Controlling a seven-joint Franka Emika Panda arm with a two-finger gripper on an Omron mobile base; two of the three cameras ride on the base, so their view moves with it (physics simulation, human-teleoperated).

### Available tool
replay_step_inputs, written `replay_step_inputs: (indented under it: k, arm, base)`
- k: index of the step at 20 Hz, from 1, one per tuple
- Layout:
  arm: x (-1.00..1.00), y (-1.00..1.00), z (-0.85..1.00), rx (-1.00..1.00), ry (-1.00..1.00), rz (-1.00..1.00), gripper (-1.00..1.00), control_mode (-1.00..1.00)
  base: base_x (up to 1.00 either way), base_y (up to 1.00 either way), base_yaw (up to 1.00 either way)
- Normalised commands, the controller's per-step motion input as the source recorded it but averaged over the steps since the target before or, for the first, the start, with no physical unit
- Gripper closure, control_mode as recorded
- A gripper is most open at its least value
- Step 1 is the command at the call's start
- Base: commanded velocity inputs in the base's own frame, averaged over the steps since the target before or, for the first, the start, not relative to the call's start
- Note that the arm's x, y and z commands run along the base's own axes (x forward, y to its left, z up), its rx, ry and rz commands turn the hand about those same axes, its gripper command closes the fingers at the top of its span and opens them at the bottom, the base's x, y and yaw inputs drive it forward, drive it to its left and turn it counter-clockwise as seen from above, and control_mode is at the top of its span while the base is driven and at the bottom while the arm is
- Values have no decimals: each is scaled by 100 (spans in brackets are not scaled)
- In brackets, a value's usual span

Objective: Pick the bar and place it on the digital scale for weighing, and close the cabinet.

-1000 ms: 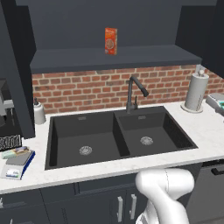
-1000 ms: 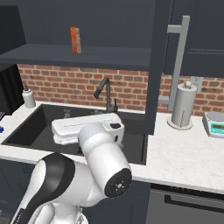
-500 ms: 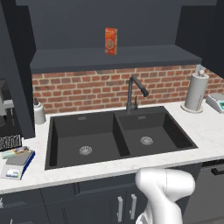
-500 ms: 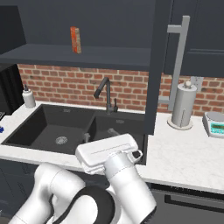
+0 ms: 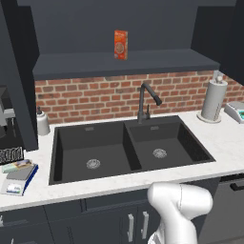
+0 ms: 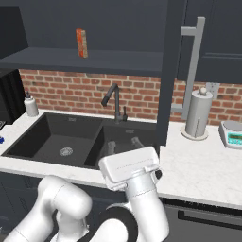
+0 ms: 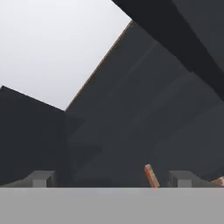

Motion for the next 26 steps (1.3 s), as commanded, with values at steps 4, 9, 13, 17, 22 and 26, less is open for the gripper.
replay_step_inputs:
  k: [4,9,13,17,22,26]
  arm:
    - [6,-94,18,23,-1,8,-100,-100]
    - [1,-100,6,22,0,7,-100,-100]
    - [14,-88,10,20,0,4,-100,-100]
    - [19,-40,40,21,0,6,-100,-100]
    - [-1,-5,28,18,-2,14,-100,-100]
    - [-31,0,-48,0,-8,25,-100,-100]
  base:
    - [0,0,0]
    - [0,0,0]
    - [0,0,0]
    - [0,0,0]
    - [0,0,0]
    - [0,0,0]
